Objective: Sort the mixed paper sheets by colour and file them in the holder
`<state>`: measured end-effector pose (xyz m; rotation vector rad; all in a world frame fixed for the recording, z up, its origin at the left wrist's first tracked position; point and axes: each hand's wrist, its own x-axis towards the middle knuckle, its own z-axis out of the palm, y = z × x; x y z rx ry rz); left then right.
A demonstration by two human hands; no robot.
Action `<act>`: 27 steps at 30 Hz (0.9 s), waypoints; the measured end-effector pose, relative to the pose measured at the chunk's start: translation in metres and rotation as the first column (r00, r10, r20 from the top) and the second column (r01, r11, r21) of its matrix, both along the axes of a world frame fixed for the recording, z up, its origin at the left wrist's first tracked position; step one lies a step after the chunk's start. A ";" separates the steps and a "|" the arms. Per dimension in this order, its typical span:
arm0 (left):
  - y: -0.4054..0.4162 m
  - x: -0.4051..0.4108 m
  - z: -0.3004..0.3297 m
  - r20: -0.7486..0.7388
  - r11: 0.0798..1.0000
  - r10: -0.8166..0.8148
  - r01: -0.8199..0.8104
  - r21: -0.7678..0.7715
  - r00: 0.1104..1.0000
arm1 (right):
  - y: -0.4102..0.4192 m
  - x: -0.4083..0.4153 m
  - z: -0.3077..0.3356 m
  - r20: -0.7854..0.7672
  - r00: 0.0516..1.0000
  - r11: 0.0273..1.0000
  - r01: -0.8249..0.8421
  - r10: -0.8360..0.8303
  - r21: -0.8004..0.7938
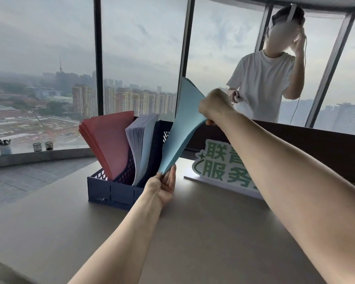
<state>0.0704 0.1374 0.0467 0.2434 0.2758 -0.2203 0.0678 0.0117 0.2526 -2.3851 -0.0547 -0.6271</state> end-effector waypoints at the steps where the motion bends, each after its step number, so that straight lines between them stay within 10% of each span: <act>1: 0.001 0.004 -0.001 -0.008 1.000 0.005 -0.005 -0.001 1.000 | 0.005 0.005 -0.001 -0.004 1.000 1.000 -0.007 0.006 -0.017; 27: 0.005 0.027 -0.029 -0.099 0.983 -0.051 0.067 0.169 0.994 | 0.059 0.057 -0.068 -0.238 0.970 0.995 -0.069 0.050 -0.073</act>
